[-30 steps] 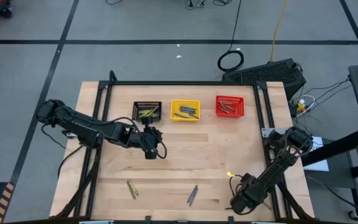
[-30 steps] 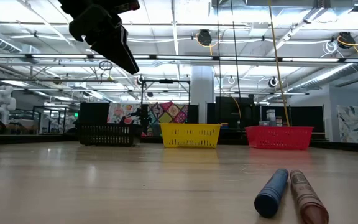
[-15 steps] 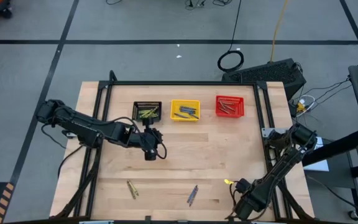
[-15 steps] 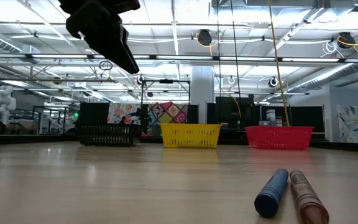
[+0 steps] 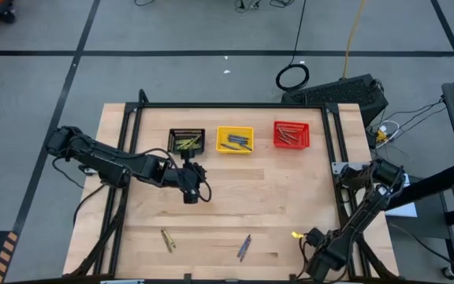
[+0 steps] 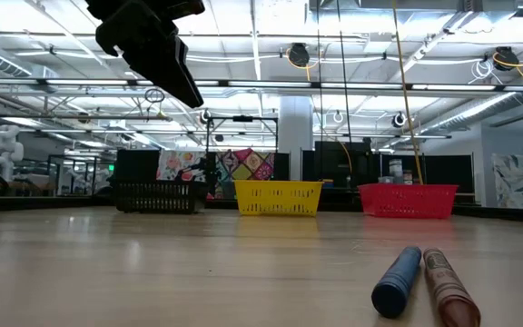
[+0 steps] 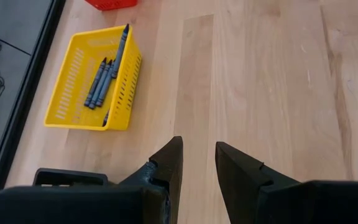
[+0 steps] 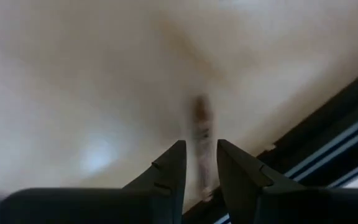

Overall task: Sort crayons
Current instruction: Put the brown crayon into the red bin

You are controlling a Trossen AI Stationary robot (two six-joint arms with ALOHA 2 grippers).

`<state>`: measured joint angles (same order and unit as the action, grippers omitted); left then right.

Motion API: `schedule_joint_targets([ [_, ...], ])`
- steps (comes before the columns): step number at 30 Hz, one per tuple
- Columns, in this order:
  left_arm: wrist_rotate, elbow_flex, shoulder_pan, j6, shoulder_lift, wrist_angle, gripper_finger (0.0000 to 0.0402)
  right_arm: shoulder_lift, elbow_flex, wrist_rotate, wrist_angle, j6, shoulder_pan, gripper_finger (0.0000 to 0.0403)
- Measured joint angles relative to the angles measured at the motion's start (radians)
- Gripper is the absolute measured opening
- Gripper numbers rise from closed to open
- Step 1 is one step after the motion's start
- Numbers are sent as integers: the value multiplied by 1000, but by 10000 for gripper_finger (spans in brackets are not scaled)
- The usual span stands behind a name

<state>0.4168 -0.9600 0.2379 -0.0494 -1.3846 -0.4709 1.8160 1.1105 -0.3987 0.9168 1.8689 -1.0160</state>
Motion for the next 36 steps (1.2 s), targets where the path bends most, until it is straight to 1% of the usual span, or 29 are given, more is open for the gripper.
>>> schedule_joint_targets([
  [5,0,0,0,0,0,4,102,0,-39,-44,-15,16,-5,80],
  [12,-1,0,0,2,0,20,102,-3,-71,-52,-118,4,-6,75],
  [15,-1,0,0,2,0,20,102,-3,-77,-40,-130,40,-5,55],
  [18,-1,0,0,2,0,20,102,-3,-81,-21,-132,78,-6,21],
  [20,-1,0,0,2,0,20,102,-3,-82,-18,-128,101,-6,8],
  [26,0,0,0,2,0,20,102,-2,-82,-5,-128,158,6,4],
  [36,0,0,0,0,0,18,102,-2,-83,53,-125,177,7,1],
])
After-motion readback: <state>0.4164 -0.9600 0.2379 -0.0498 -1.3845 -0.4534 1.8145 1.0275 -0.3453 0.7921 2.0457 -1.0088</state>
